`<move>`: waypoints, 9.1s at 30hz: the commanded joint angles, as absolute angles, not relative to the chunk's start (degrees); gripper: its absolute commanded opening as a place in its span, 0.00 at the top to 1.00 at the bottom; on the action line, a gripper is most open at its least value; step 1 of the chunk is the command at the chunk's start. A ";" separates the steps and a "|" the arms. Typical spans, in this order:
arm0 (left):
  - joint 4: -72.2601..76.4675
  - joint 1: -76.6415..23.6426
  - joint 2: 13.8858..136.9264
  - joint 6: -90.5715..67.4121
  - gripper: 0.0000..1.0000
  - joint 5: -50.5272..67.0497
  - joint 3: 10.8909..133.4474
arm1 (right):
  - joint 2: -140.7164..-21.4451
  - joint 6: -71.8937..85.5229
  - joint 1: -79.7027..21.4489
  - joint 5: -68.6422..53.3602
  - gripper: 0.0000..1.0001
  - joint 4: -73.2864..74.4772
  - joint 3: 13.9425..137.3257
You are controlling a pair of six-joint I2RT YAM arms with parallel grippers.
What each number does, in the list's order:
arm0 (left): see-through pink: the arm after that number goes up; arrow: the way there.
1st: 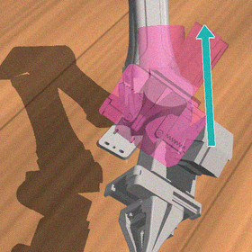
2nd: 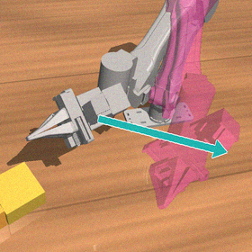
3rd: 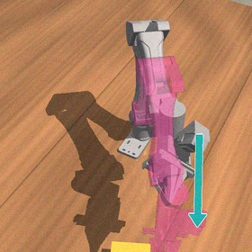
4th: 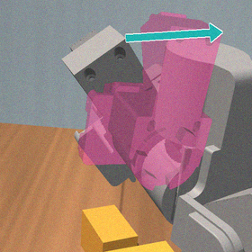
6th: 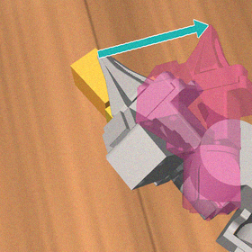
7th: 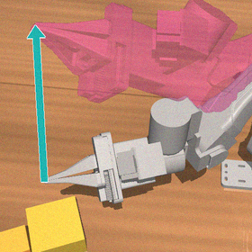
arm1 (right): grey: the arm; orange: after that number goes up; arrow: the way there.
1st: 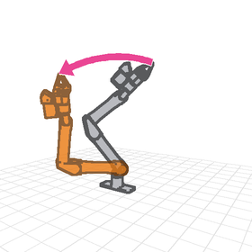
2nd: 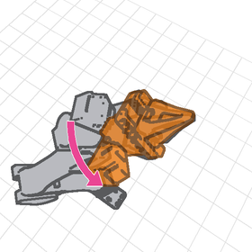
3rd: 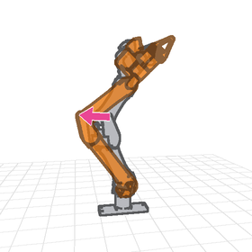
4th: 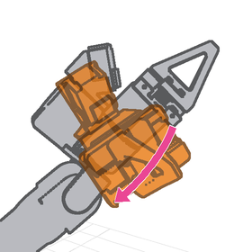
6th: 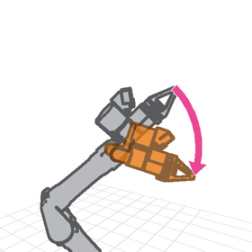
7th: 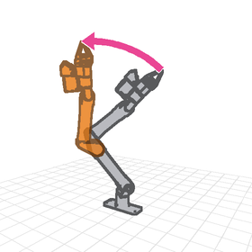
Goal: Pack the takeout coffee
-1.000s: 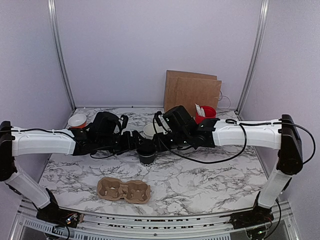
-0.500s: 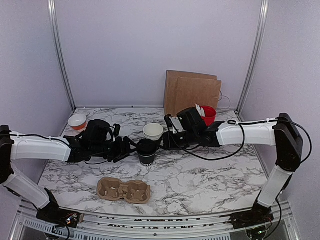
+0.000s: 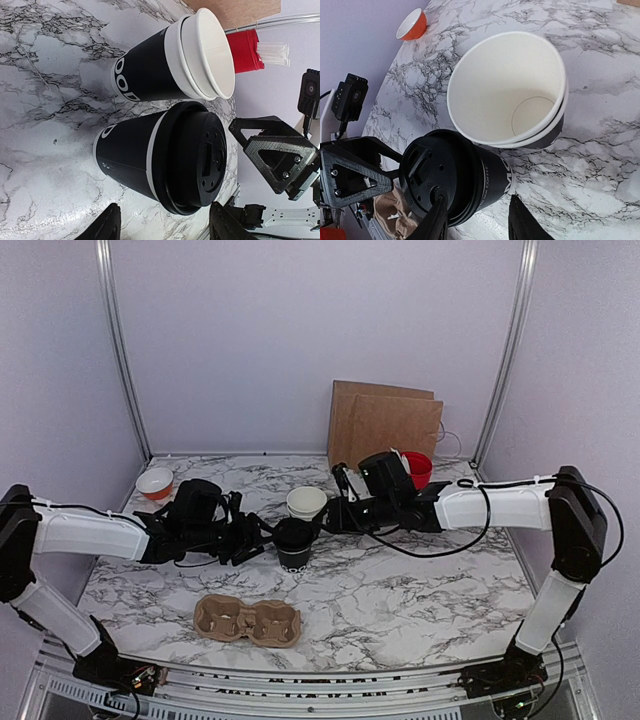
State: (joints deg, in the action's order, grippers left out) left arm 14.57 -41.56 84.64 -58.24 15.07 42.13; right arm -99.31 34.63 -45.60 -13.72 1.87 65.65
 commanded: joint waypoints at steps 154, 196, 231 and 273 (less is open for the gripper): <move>17.59 -42.10 92.51 -58.60 0.55 19.99 46.49 | -104.52 18.27 -58.87 9.16 0.26 20.41 77.16; 21.63 -42.09 93.05 -60.85 0.59 21.80 44.88 | -106.13 18.95 -59.06 8.98 0.27 20.74 77.17; 8.20 -46.93 103.58 -53.58 0.91 15.65 44.10 | -103.68 25.69 -60.12 8.26 0.28 16.04 63.51; -3.00 -40.70 88.96 -43.42 0.26 7.96 61.21 | -86.21 31.86 -50.70 25.71 0.28 27.88 59.87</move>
